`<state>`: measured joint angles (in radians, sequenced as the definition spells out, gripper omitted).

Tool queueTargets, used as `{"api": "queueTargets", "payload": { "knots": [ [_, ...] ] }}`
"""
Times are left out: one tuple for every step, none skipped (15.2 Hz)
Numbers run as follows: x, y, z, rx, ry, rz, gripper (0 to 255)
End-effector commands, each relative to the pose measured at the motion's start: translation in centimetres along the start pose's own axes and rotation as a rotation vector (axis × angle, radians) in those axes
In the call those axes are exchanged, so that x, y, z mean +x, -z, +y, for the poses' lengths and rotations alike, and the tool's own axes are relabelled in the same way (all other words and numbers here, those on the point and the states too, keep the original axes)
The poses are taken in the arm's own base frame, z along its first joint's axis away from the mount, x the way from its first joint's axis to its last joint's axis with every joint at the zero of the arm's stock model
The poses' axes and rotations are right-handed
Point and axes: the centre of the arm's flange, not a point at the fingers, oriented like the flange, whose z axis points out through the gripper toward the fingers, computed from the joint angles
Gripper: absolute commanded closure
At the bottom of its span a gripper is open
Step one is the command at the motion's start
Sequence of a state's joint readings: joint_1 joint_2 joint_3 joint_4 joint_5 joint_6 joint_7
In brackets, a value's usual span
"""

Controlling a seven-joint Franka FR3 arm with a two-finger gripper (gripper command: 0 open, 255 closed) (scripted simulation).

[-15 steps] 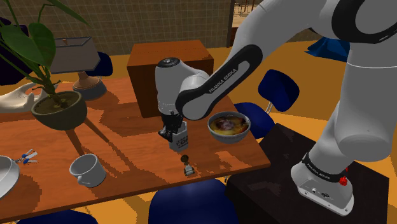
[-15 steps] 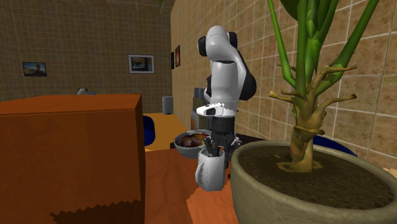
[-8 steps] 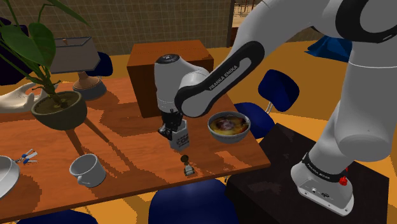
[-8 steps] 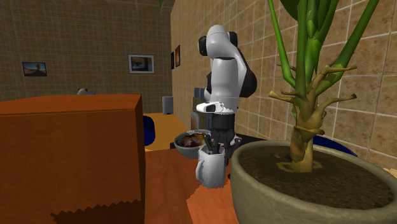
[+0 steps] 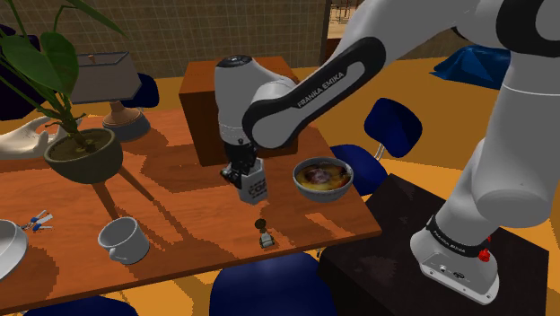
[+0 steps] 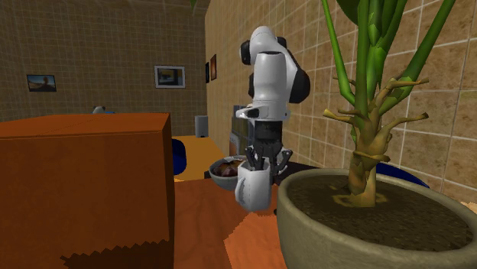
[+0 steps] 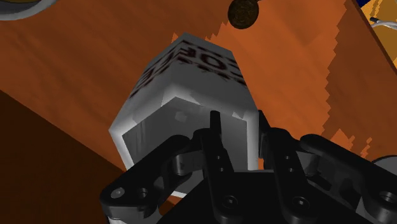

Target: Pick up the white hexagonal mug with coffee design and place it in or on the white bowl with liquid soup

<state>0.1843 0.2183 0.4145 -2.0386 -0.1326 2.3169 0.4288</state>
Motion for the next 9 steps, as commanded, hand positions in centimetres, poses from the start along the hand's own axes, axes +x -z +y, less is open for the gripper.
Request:
{"api": "queueTargets", "payload": {
  "knots": [
    [0.1,1.0,-0.1,0.0,0.0,0.0,255],
    [0.1,1.5,-0.1,0.0,0.0,0.0,255],
    [0.2,2.0,-0.1,0.0,0.0,0.0,255],
    [0.2,2.5,-0.1,0.0,0.0,0.0,255],
    [0.2,3.1,-0.1,0.0,0.0,0.0,255],
    [0.3,3.6,-0.2,0.0,0.0,0.0,255],
    [0.3,4.1,-0.2,0.0,0.0,0.0,255],
    [0.4,4.7,-0.2,0.0,0.0,0.0,255],
    [0.4,5.2,-0.2,0.0,0.0,0.0,255]
  ]
}}
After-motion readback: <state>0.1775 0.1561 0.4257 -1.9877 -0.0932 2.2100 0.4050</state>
